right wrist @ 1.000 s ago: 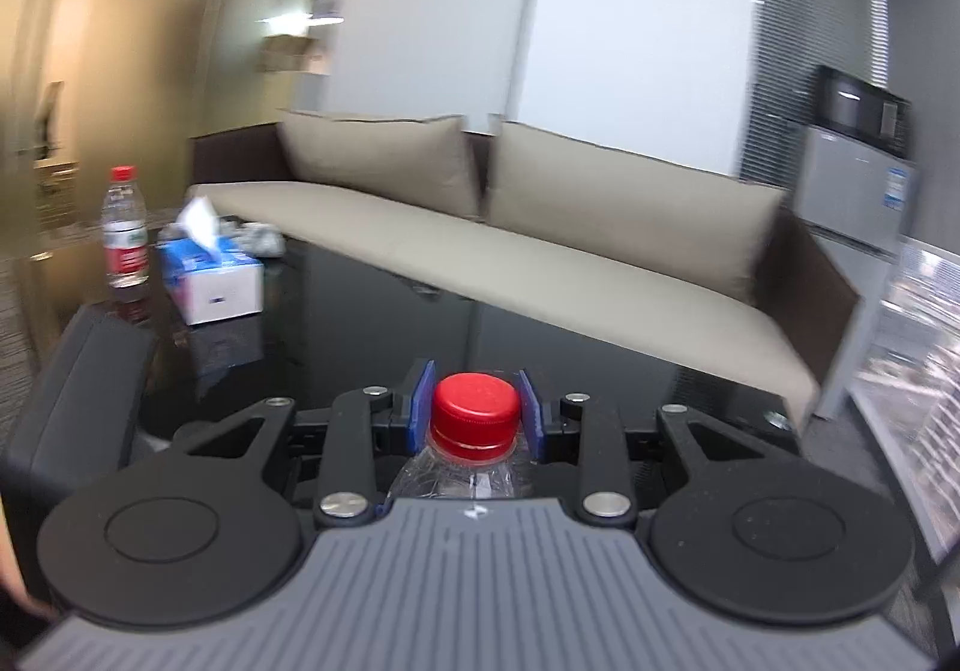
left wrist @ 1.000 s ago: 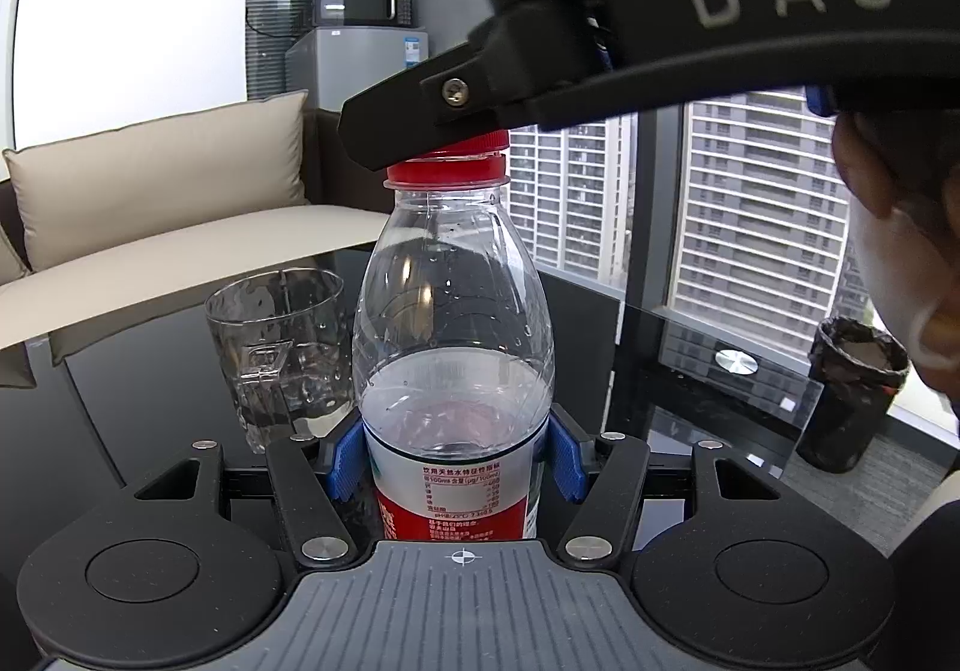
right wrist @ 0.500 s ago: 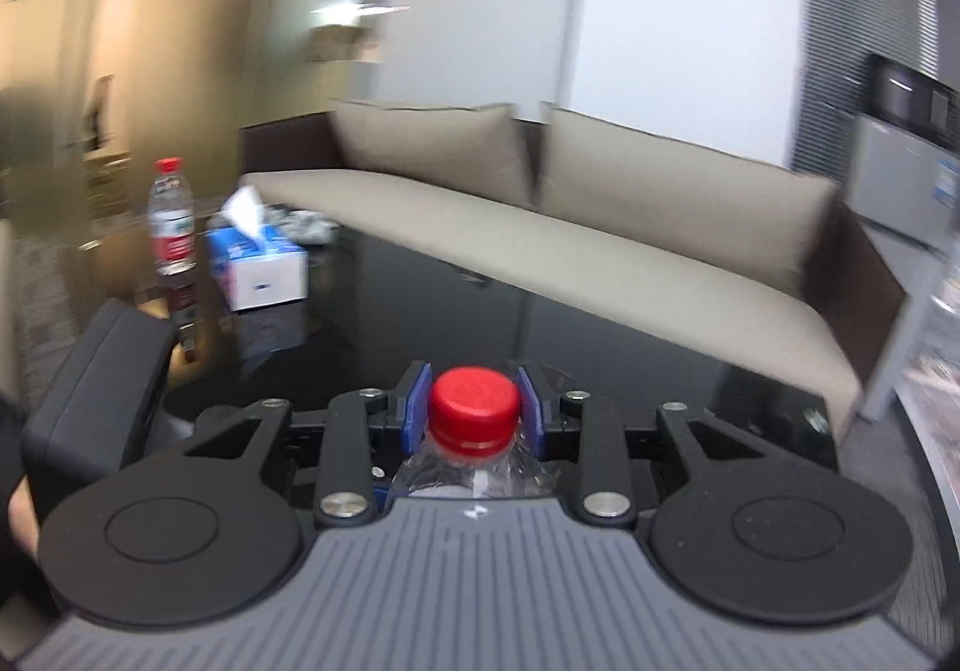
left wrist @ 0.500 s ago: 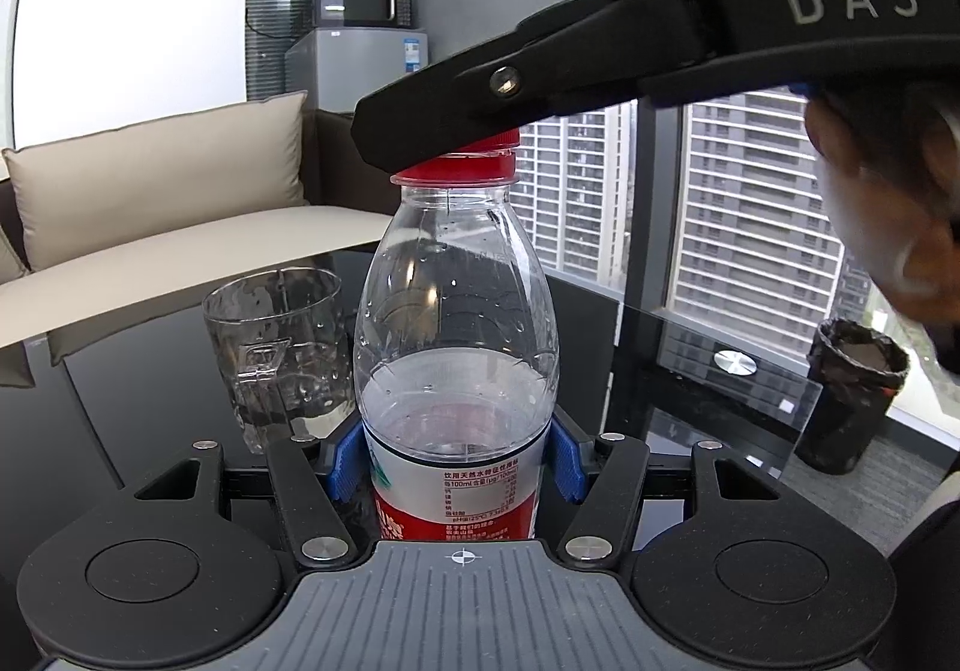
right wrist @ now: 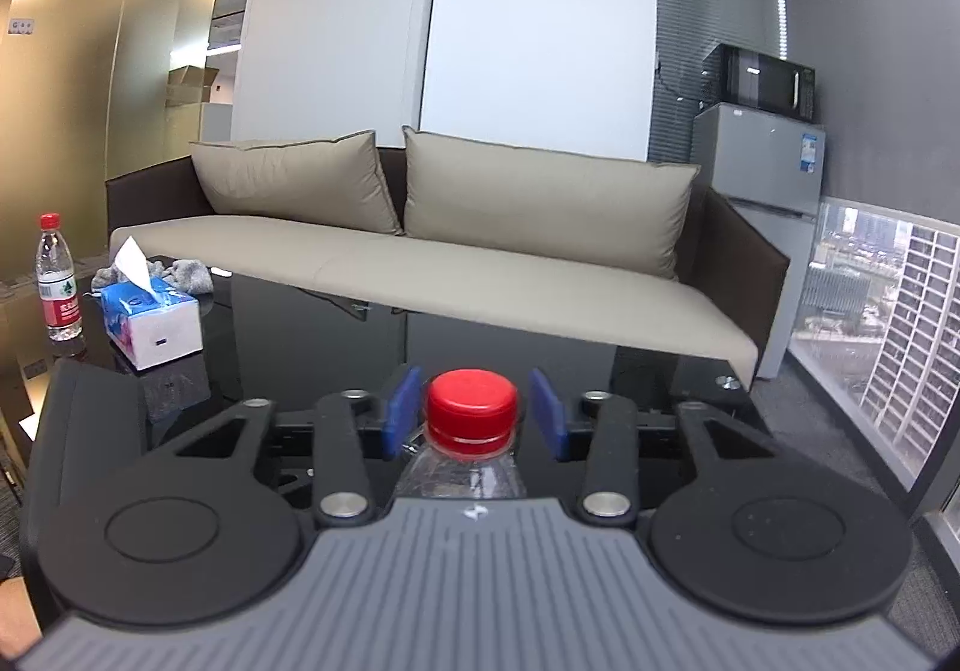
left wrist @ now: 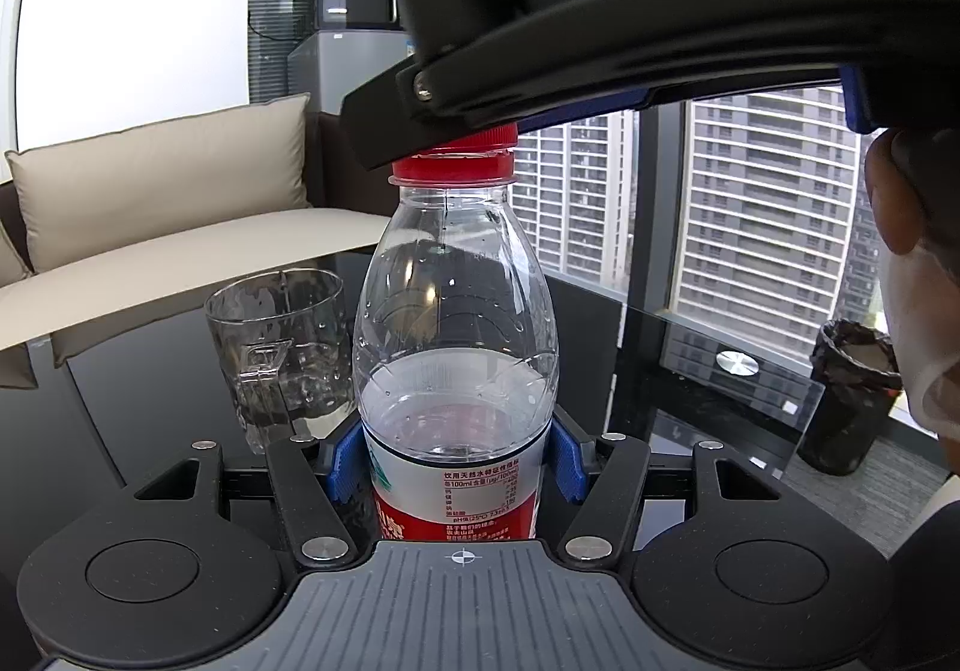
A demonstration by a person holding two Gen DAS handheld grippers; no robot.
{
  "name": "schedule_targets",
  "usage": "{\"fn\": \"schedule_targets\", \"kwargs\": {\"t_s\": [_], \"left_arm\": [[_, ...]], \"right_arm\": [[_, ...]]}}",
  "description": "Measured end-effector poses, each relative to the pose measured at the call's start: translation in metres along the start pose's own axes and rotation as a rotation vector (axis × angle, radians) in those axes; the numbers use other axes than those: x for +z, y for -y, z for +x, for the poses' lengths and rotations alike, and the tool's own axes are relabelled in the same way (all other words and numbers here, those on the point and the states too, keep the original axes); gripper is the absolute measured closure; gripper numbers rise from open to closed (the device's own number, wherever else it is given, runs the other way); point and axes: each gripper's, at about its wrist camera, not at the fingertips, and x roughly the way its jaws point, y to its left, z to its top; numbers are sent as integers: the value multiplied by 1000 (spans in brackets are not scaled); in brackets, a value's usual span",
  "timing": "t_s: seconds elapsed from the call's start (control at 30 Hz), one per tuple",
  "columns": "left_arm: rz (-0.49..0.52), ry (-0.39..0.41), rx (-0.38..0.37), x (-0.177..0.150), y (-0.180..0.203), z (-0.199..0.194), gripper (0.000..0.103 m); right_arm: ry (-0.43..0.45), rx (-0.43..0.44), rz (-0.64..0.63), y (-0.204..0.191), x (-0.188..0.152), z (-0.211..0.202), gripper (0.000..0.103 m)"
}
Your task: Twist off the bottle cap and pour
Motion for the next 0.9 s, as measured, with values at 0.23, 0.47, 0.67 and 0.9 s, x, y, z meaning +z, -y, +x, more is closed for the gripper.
{"fn": "schedule_targets", "kwargs": {"t_s": [0.23, 0.47, 0.67, 0.9], "left_arm": [[-3, 4, -2, -9, -3, -6, 47], [-10, 5, -6, -13, -7, -11, 47], [-9, 6, -7, -14, -11, -18, 47], [-7, 8, -7, -16, -16, -27, 47]], "right_arm": [[1, 32, -58, -1, 0, 0, 71], [8, 159, -113, 17, 0, 2, 72], [15, 361, -172, 45, 4, 5, 72], [6, 394, -113, 60, 9, -1, 56]]}}
